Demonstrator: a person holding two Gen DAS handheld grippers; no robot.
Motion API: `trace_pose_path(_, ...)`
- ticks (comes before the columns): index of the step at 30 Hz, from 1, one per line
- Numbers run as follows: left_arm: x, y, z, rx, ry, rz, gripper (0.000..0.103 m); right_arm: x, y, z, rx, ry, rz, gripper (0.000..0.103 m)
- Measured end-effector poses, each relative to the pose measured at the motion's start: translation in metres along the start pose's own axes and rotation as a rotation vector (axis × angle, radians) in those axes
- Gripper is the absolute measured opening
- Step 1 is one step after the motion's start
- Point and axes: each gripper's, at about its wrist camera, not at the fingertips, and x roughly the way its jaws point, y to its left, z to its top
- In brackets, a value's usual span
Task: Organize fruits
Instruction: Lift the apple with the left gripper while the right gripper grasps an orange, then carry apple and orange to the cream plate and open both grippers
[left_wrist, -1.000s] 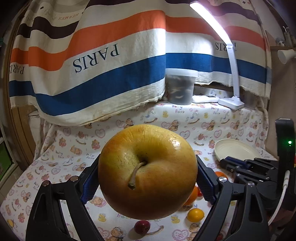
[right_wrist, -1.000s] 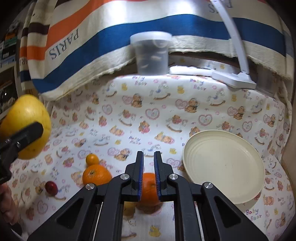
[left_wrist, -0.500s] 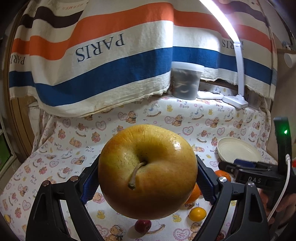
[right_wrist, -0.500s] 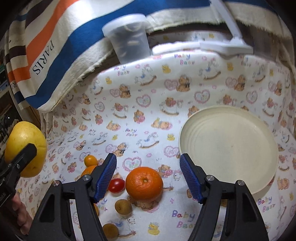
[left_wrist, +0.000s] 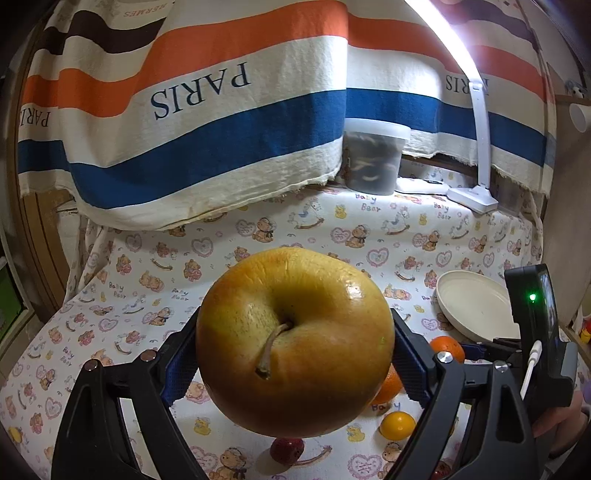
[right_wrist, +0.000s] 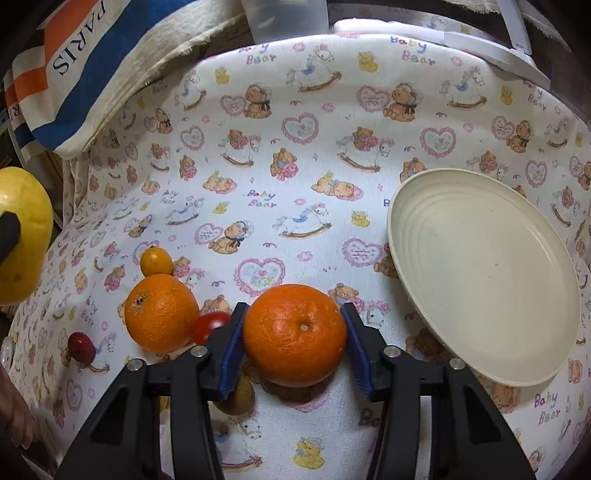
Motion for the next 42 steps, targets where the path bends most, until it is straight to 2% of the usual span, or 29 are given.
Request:
trace_pose_path(5, -0.004, -0.002, 0.000, 0.002, -0.013, -0.004, 0.089, -0.003, -0.002, -0.001, 0.013, -0.019, -0.005, 0.049)
trace_pose_path(13, -0.011, -0.002, 0.003, -0.001, -0.052, -0.008, 0.089, -0.033, 0.006, -0.002, -0.028, -0.188, -0.048, 0.049)
trace_pose_path(17, -0.017, -0.005, 0.003, 0.016, -0.083, -0.012, 0.089, -0.048, 0.015, -0.004, -0.063, -0.274, -0.138, 0.049)
trace_pose_path(22, -0.024, -0.008, 0.004, 0.025, -0.121, -0.032, 0.089, -0.063, 0.016, -0.001, -0.056, -0.330, -0.155, 0.049)
trace_pose_path(25, -0.030, -0.008, 0.010, -0.017, -0.097, -0.065, 0.089, -0.077, 0.011, 0.004, -0.032, -0.358, -0.138, 0.049)
trace_pose_path(27, -0.038, -0.010, 0.015, -0.021, -0.110, -0.079, 0.089, -0.091, 0.004, 0.009, -0.014, -0.383, -0.125, 0.049)
trace_pose_path(31, -0.052, -0.026, 0.026, 0.050, -0.182, -0.022, 0.089, -0.112, -0.003, 0.018, -0.031, -0.424, -0.138, 0.049)
trace_pose_path(37, -0.050, -0.037, 0.048, 0.007, -0.158, -0.097, 0.089, -0.144, -0.036, 0.025, -0.002, -0.483, -0.183, 0.049)
trace_pose_path(42, -0.048, -0.061, 0.057, 0.061, -0.172, -0.103, 0.089, -0.158, -0.081, 0.022, 0.087, -0.524, -0.211, 0.049)
